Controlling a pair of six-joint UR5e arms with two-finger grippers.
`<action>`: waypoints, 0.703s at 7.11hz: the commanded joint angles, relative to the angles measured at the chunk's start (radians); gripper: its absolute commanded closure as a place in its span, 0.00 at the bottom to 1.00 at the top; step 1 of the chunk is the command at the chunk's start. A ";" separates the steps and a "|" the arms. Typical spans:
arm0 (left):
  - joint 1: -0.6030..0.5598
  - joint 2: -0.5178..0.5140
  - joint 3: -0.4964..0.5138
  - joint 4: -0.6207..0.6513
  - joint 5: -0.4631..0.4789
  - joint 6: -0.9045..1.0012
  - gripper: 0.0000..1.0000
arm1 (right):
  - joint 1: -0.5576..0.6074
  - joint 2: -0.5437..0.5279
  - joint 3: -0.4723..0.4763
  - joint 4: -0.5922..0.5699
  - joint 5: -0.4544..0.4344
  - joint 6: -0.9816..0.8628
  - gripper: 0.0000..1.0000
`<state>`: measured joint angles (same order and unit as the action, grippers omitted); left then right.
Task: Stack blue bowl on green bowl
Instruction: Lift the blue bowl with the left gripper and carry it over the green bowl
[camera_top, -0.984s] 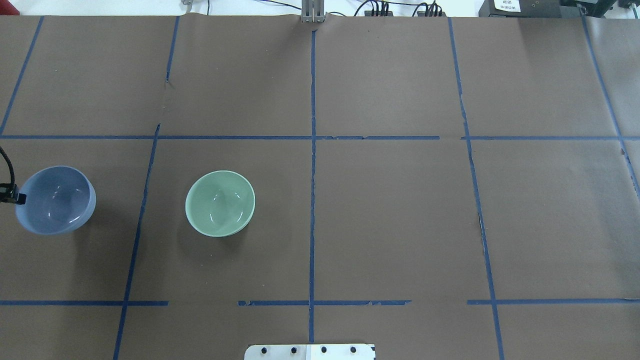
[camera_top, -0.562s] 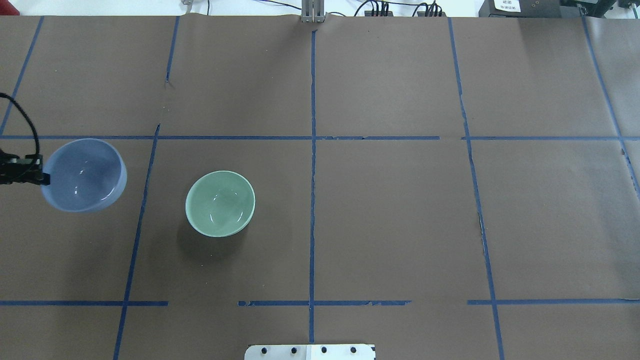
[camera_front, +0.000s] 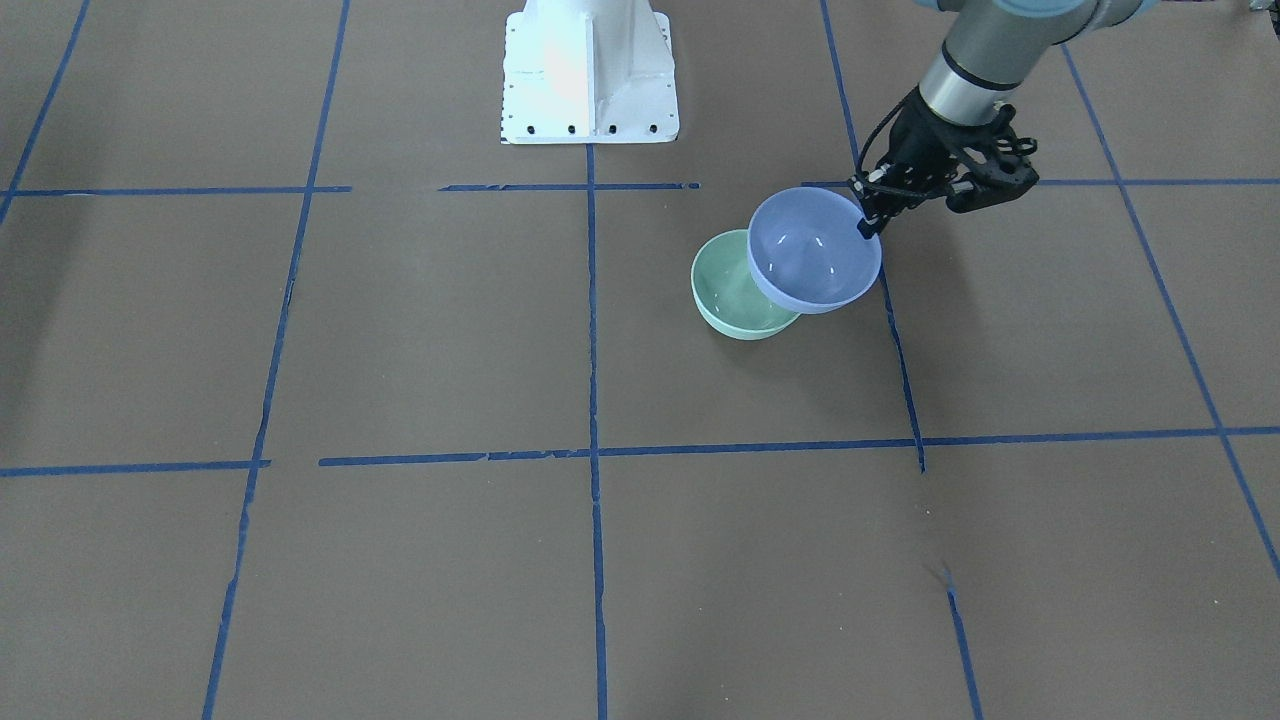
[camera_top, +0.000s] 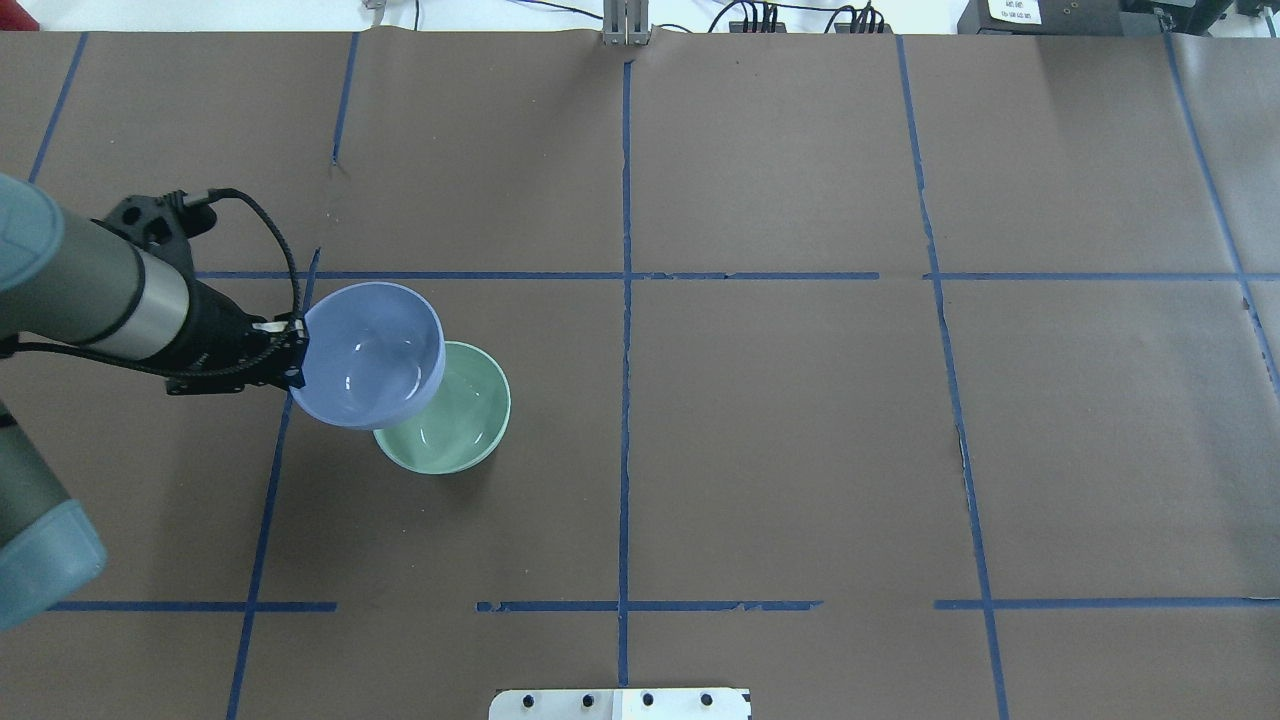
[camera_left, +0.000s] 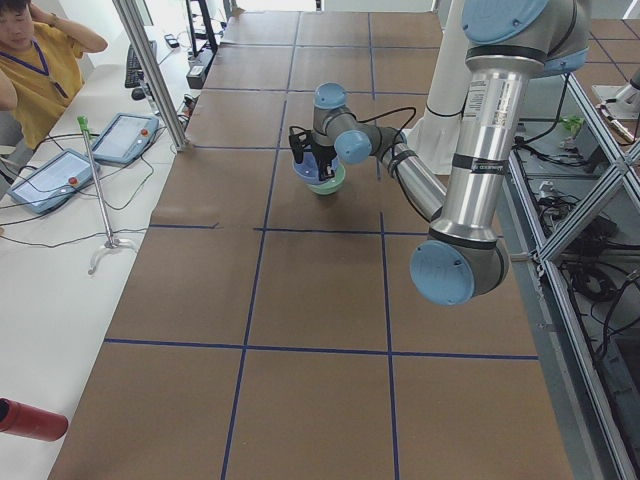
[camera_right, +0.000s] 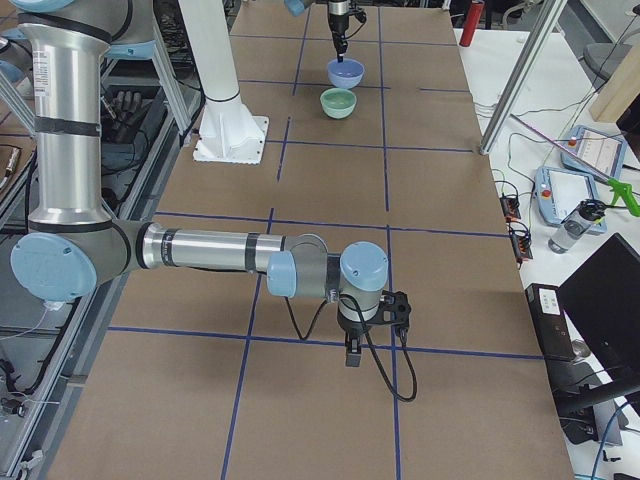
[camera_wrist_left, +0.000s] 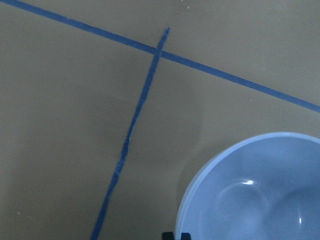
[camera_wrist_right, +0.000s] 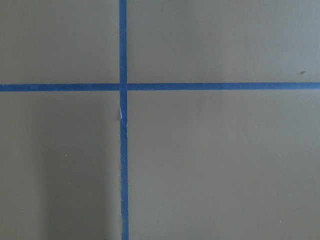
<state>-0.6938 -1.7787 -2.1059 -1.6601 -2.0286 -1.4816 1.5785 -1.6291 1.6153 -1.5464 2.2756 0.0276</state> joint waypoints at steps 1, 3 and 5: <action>0.080 -0.068 0.067 0.002 0.057 -0.095 1.00 | 0.000 0.000 0.000 0.000 0.001 0.000 0.00; 0.091 -0.070 0.110 -0.001 0.061 -0.103 1.00 | 0.000 0.000 0.000 0.000 0.001 0.000 0.00; 0.096 -0.070 0.132 -0.024 0.059 -0.100 1.00 | 0.000 0.000 0.000 0.000 -0.001 0.000 0.00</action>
<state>-0.6012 -1.8485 -1.9858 -1.6686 -1.9697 -1.5824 1.5784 -1.6291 1.6153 -1.5463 2.2753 0.0276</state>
